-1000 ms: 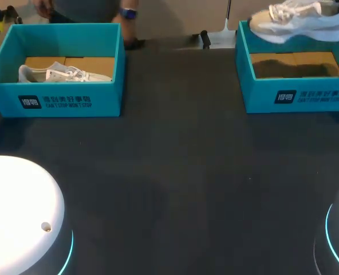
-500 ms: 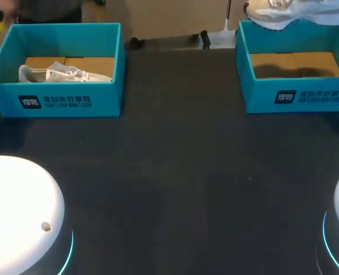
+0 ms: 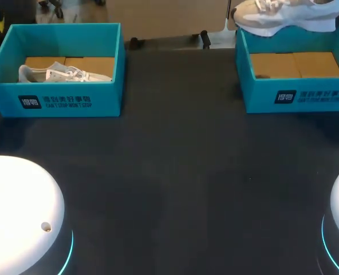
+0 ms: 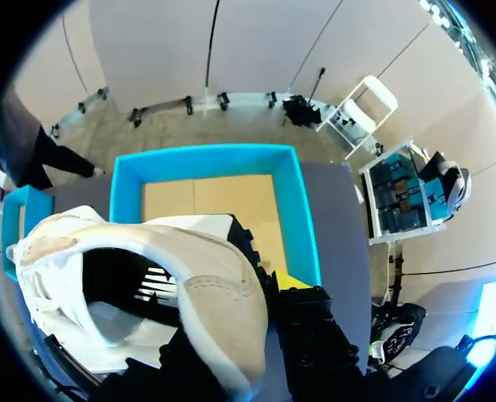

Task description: Take the shoe out of the shoebox, open the shoe tongue, remove and reinsert the insole, then place the shoe into the shoebox

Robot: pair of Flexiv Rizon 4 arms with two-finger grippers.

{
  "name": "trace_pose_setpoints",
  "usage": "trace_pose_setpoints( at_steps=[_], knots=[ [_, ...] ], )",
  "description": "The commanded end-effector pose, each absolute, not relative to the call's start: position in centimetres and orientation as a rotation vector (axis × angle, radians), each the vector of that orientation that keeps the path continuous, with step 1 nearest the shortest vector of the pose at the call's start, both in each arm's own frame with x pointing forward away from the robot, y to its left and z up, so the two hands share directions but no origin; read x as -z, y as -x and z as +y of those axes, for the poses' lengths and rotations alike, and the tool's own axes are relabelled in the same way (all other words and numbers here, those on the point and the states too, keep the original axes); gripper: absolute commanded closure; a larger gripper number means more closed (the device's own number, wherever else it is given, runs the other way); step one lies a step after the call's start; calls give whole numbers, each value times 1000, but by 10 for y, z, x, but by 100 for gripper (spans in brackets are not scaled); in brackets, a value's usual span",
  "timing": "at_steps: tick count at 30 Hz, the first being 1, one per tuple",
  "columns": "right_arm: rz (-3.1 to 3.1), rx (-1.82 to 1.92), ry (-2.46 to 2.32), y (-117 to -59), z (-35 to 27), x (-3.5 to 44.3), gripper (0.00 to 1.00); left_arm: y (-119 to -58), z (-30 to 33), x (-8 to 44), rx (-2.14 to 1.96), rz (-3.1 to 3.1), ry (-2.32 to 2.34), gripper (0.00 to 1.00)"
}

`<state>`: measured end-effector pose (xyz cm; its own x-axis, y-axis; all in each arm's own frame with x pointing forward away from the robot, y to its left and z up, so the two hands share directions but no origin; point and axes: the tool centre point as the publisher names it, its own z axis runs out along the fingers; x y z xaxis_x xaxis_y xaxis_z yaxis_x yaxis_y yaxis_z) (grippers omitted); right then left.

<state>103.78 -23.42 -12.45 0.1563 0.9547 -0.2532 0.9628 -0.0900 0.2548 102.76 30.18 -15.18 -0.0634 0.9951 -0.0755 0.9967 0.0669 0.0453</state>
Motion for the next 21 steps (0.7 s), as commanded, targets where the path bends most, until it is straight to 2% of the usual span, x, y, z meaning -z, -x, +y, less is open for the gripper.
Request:
trace_pose_setpoints(
  at_steps=[1, 21],
  knots=[
    [1817, 25, -2053, -1005, -220, 116, 100, -1026, 302, 151, 22, 2230, -2089, 0],
    [1793, 43, -2090, -906, -139, 102, 100, -1026, 302, 151, 22, 2230, -2089, 0]
  ],
)
